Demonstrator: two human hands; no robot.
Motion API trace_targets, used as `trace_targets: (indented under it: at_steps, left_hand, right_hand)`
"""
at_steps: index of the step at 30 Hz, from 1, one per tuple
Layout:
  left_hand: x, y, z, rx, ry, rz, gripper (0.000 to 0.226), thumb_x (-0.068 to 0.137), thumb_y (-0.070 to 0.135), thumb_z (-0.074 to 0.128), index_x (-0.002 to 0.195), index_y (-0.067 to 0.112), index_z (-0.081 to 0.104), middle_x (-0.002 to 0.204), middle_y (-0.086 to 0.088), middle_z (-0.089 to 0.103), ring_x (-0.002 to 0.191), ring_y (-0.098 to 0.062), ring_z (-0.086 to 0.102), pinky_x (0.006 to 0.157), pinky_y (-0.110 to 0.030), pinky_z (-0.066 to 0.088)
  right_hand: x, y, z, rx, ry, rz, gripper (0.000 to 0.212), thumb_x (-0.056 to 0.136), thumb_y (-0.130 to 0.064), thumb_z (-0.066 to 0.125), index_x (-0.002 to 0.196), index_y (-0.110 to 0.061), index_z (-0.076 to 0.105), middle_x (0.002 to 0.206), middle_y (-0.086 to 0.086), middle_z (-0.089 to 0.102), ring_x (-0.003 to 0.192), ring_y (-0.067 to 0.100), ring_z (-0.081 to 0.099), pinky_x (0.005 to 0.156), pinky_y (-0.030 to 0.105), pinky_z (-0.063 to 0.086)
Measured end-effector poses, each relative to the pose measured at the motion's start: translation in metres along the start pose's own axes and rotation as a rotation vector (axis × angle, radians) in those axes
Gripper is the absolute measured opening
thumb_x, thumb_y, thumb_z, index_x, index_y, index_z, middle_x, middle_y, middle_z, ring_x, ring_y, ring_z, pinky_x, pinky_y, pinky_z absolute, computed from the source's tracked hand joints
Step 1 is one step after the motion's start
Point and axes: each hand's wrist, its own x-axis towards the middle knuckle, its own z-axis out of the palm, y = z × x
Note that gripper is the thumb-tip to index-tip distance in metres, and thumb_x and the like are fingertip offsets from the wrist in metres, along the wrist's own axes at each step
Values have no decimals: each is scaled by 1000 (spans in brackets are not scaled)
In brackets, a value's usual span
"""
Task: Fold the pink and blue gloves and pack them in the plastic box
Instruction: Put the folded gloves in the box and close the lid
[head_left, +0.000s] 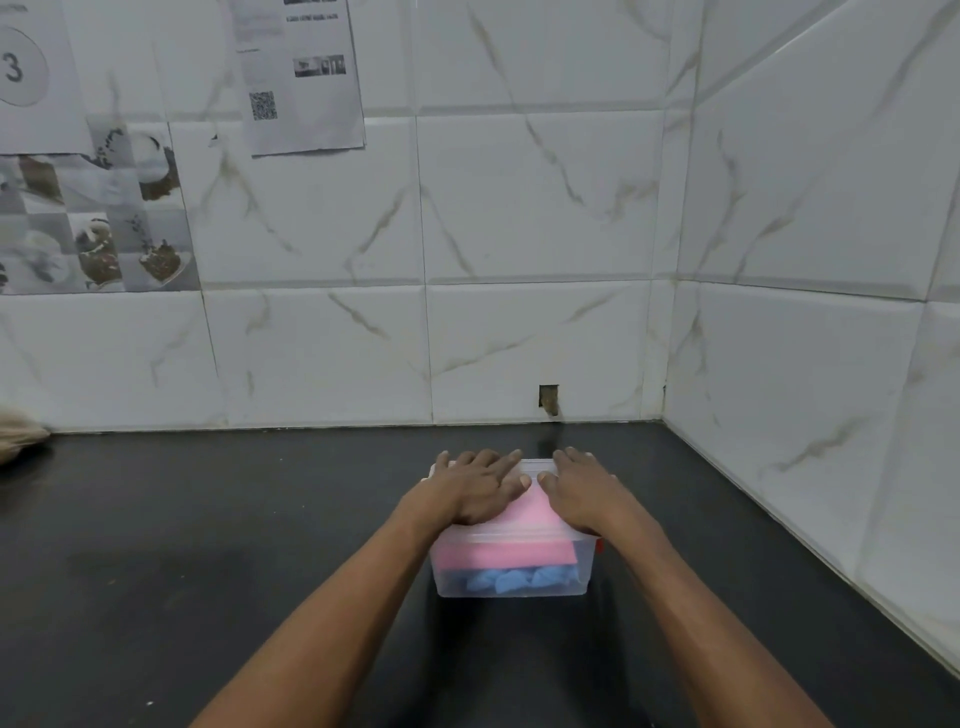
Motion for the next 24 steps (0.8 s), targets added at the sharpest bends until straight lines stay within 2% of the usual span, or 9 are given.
trace_targets:
  at_steps: [4,6,8,10,11,13,15,18,24]
  left_hand:
    - [2,11,4,-38,21,-48,60,100,55,12,155,35,2,163,1,16,150,-26,11,116,-62,-5]
    - [2,11,5,-50,35,-61,59,100,53,13,155,35,3,163,-1,16,150,-26,12,117,-61,-4]
    - [1,12,4,-45,42,-87,59,100,53,14,155,35,4,163,-6,17,150,-27,12,118,-59,-2]
    - [0,13,3,-42,45,-108,59,101,53,14,155,34,5,162,-9,17,149,-29,13,119,-58,-1]
    - [-1,13,2,-41,50,-120,59,101,52,14,156,33,5,162,-10,17,149,-29,13,119,-58,0]
    - [-3,13,2,-38,59,-142,59,101,51,14,156,32,5,162,-11,17,149,-30,13,119,-58,0]
    - [-4,13,2,-42,61,-148,59,101,52,14,156,33,5,161,-11,18,149,-30,13,118,-59,0]
    - [-3,13,3,-42,61,-139,58,101,53,14,155,35,6,161,-11,19,149,-30,13,118,-59,-1]
    - [-2,11,5,-47,67,-143,58,100,53,13,155,34,6,160,-12,19,149,-31,13,117,-60,-1]
  right_hand:
    - [-2,0,1,167,15,55,60,103,-38,32,152,-7,16,160,14,13,147,30,17,117,42,22]
    - [-4,0,2,318,83,238,59,102,-39,34,148,-4,24,152,21,28,131,33,42,99,40,41]
    - [-10,0,1,404,150,390,51,101,-39,32,132,-1,46,122,18,55,101,27,58,76,33,44]
    - [-14,-1,-1,389,175,436,47,101,-38,30,112,-3,60,91,8,60,77,19,58,65,29,43]
    - [-16,-2,-3,390,171,447,46,100,-36,30,107,-3,61,86,8,59,73,17,56,62,29,45]
    - [-16,-5,-5,442,129,445,43,99,-34,29,105,-4,60,94,11,61,82,22,60,74,34,53]
    - [-17,-5,-6,566,105,458,45,98,-37,28,108,-5,58,103,12,62,94,25,61,89,40,53]
    - [-19,-2,-5,773,29,521,46,96,-44,28,107,-10,57,103,13,64,92,26,63,84,39,55]
    - [-17,-3,-3,721,54,499,48,96,-40,30,116,-7,58,113,15,63,102,28,61,86,38,49]
